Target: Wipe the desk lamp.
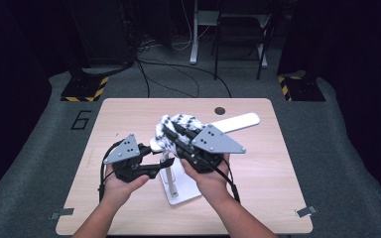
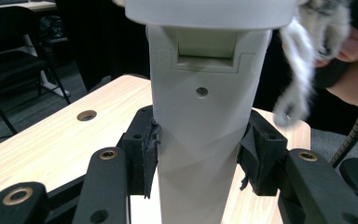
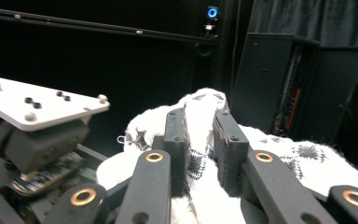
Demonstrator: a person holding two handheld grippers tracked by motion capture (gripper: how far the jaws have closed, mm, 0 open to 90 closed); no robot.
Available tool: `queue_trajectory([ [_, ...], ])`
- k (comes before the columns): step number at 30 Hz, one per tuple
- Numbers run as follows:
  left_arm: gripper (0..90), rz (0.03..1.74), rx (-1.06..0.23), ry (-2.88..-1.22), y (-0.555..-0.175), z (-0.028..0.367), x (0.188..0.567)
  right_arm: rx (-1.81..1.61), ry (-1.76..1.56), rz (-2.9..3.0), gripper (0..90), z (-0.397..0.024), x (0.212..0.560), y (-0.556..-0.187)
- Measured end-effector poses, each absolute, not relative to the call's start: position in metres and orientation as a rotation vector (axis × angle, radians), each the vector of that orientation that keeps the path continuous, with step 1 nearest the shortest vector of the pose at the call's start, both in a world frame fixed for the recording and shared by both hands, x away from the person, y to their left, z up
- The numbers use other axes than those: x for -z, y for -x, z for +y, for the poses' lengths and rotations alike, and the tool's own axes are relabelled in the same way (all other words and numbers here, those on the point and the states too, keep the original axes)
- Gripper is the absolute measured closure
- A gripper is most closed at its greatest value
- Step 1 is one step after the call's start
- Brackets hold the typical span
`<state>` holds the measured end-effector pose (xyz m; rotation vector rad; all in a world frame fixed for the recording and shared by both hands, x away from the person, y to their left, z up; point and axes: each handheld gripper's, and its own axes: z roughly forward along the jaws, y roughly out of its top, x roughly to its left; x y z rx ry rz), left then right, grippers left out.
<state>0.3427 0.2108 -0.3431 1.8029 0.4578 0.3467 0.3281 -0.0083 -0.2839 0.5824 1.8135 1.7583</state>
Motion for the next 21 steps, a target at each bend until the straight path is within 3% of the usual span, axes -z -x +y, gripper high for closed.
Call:
queue_trajectory([
  [21,52.3,0.444,-0.331,-1.788,-0.343,0.214,0.348,-1.726,-0.543,1.846,77.8,0.016,0.283,-0.319],
])
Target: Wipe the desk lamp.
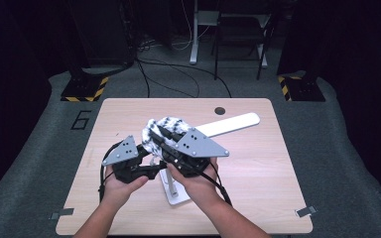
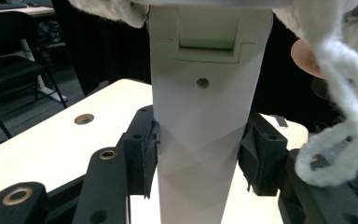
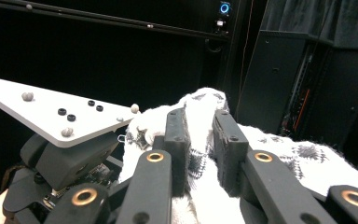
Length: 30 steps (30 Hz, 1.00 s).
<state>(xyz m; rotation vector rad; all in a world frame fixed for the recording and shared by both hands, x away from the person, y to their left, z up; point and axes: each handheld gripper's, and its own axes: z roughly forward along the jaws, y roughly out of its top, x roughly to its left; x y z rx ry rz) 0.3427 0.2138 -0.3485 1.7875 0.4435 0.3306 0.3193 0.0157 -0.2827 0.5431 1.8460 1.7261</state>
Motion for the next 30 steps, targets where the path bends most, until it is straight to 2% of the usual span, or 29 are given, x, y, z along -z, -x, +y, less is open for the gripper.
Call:
queue_trajectory([
  [7,52.6,0.454,-0.339,-1.799,-0.341,0.212,0.347,-1.667,-0.547,1.837,78.2,0.003,0.281,-0.324],
  [23,52.6,0.448,-0.353,-1.812,-0.343,0.21,0.346,-1.54,-0.818,1.751,78.1,-0.089,0.279,-0.355],
  [30,52.5,0.449,-0.347,-1.81,-0.343,0.211,0.346,-1.554,-0.819,1.739,78.1,-0.084,0.28,-0.351],
])
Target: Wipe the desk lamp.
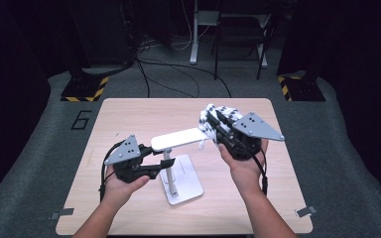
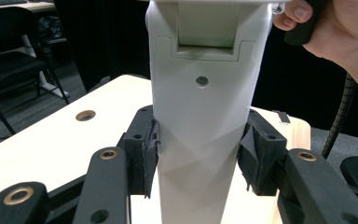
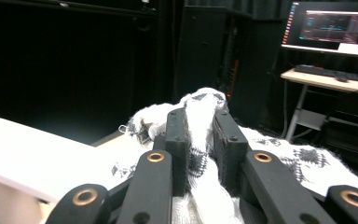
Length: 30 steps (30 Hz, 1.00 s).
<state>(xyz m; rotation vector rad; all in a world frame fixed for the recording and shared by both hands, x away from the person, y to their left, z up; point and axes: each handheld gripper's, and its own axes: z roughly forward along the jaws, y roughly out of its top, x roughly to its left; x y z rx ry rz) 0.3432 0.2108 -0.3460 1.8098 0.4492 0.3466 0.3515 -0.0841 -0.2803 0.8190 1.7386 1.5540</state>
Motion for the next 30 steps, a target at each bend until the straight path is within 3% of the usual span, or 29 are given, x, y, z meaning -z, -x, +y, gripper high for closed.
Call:
queue_trajectory([
  [15,52.5,0.463,-0.338,-1.804,-0.341,0.213,0.346,-1.658,-0.563,1.872,78.2,0.004,0.278,-0.326],
  [23,52.6,0.468,-0.339,-1.8,-0.341,0.211,0.347,-1.643,-0.575,1.876,78.3,-0.01,0.277,-0.332],
  [30,52.6,0.455,-0.343,-1.805,-0.342,0.21,0.347,-1.593,-0.683,1.825,78.3,-0.056,0.278,-0.347],
])
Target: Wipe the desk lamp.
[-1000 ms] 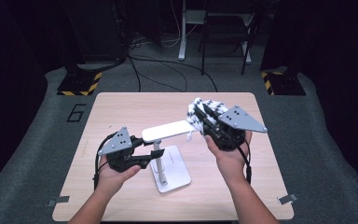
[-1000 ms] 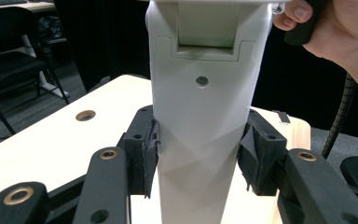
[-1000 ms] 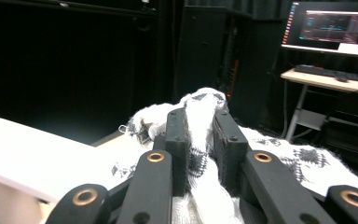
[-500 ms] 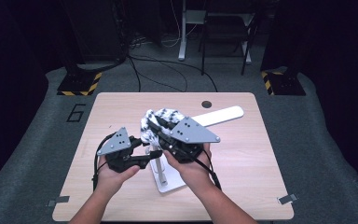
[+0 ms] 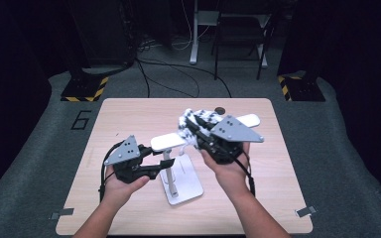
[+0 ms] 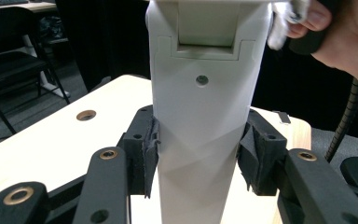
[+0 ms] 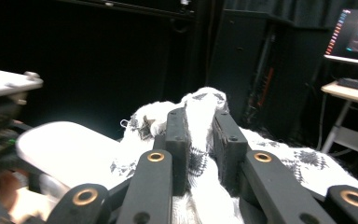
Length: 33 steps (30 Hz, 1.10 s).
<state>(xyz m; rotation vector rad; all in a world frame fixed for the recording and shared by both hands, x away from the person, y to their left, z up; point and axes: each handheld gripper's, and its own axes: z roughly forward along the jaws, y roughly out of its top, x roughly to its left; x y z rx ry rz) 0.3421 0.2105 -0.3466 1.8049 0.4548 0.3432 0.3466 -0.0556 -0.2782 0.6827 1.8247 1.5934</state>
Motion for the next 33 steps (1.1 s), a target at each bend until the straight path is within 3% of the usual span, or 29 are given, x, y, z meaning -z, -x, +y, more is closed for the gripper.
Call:
queue_trajectory([
  [15,52.6,0.451,-0.345,-1.81,-0.342,0.21,0.347,-1.5,-0.934,1.699,78.1,-0.145,0.283,-0.373],
  [33,52.6,0.449,-0.345,-1.805,-0.341,0.214,0.347,-1.443,-0.985,1.64,77.6,-0.165,0.278,-0.375],
])
